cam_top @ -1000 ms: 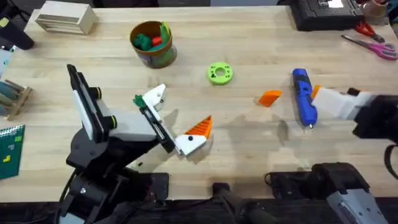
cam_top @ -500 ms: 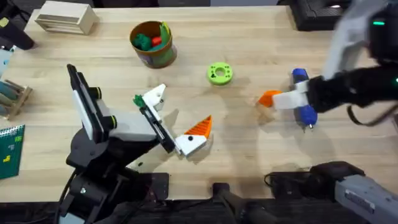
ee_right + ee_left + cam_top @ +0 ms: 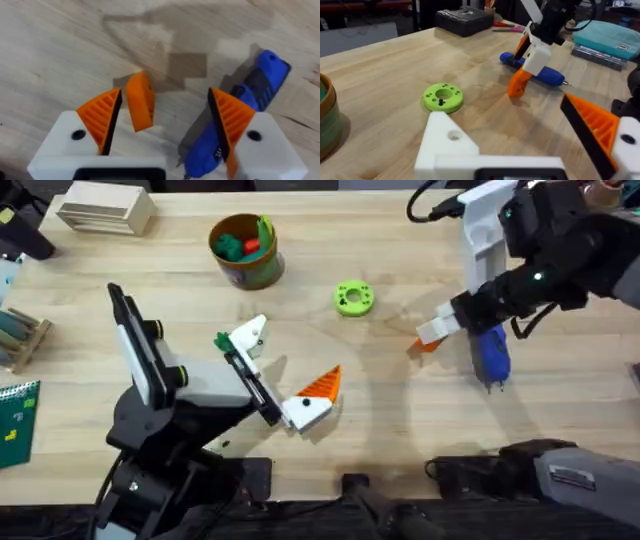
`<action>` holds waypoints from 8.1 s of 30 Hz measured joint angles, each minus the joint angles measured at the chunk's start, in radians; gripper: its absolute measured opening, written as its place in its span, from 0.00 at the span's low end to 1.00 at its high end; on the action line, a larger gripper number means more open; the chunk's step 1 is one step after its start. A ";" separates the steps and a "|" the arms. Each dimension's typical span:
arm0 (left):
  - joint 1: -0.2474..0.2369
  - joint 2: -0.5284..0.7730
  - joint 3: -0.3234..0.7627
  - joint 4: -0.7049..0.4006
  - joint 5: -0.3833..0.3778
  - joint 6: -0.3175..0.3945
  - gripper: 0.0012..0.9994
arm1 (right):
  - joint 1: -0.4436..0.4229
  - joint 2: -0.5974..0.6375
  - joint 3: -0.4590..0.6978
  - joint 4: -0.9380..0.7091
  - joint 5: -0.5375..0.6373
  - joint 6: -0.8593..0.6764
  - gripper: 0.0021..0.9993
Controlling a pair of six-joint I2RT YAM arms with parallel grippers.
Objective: Pick up the gripper from the table and insert it into the empty holder that is missing its gripper. Then pick up a screw, insert it into the mounting hole, and use the screwdriver to tighten it. Finally, clean up the table by picking up the vegetable and placing it into the bucket.
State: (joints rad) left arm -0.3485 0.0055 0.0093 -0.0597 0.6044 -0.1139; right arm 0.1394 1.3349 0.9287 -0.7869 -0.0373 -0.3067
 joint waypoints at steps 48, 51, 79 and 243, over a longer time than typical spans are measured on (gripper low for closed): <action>0.000 0.000 0.000 0.000 0.000 0.000 0.99 | 0.034 -0.060 0.003 -0.071 -0.057 -0.291 0.02; 0.000 0.000 0.000 0.000 0.000 0.000 0.99 | 0.019 -0.142 0.005 -0.069 -0.068 -0.257 0.02; 0.000 0.000 0.000 0.000 0.000 0.000 0.99 | 0.231 0.213 -0.159 0.961 -1.161 1.113 0.02; 0.001 0.005 0.000 0.000 0.067 -0.027 0.99 | 0.394 0.452 0.020 1.105 -1.010 1.271 0.62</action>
State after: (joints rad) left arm -0.3473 0.0109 0.0093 -0.0597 0.6711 -0.1406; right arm 0.5334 1.7873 0.9489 0.3176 -1.0469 0.9643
